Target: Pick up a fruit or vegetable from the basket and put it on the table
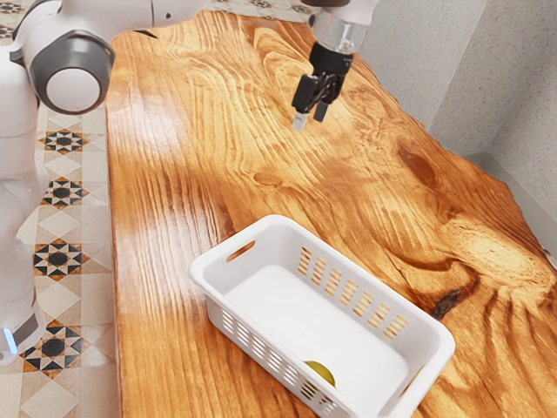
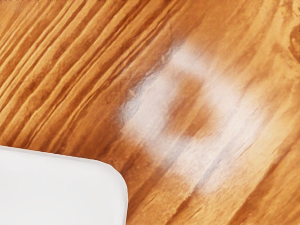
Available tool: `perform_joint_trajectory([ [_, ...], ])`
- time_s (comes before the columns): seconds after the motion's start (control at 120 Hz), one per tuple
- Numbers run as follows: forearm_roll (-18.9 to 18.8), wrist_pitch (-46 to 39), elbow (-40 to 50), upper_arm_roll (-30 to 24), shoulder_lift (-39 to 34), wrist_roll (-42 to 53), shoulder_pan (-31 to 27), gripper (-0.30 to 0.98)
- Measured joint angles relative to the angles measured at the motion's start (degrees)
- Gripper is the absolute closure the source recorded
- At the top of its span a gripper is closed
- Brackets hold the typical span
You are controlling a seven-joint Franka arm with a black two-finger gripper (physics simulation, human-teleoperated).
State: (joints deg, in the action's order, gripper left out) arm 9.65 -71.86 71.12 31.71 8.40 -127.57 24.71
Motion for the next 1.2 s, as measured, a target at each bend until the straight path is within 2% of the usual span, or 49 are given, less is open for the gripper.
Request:
perform_joint_trajectory([
  [0.208, -0.8, -0.1, -0.1, -0.4, -0.1, 0.8, 0.5, 0.00],
  [0.35, -1.0, -4.5, -2.3, -4.3, 1.1, 13.9, 1.0, 0.00],
  [0.4, -1.2, -7.8, -2.5, -7.8, 3.1, 19.9, 0.9, 0.00],
  [0.467, -1.0, -11.7, -2.6, -15.8, 6.5, 29.1, 0.8, 0.00],
  [0.517, -0.9, -16.1, -2.6, -24.0, 10.3, 36.2, -0.2, 0.00],
  [0.583, -2.1, -23.2, -2.5, -36.8, 14.5, 44.7, -5.2, 0.00],
  [0.633, -3.1, -28.2, 0.7, -41.0, 14.4, 50.6, -6.9, 0.00],
  [0.708, -2.9, -37.8, 17.2, -41.3, 6.4, 58.9, -7.7, 0.00],
  [0.767, -3.3, -44.5, 23.6, -41.0, 4.2, 65.0, -7.4, 0.00],
  [0.95, -6.3, -57.0, 25.6, -40.9, 7.5, 80.5, -4.8, 0.00],
  [1.017, -5.2, -59.4, 27.5, -39.2, 6.9, 85.0, -3.1, 0.00],
  [1.133, -2.3, -62.0, 31.3, -32.2, 4.5, 91.3, 2.2, 0.00],
  [1.2, -0.3, -62.9, 31.8, -30.8, 4.4, 94.4, 3.1, 0.00],
])
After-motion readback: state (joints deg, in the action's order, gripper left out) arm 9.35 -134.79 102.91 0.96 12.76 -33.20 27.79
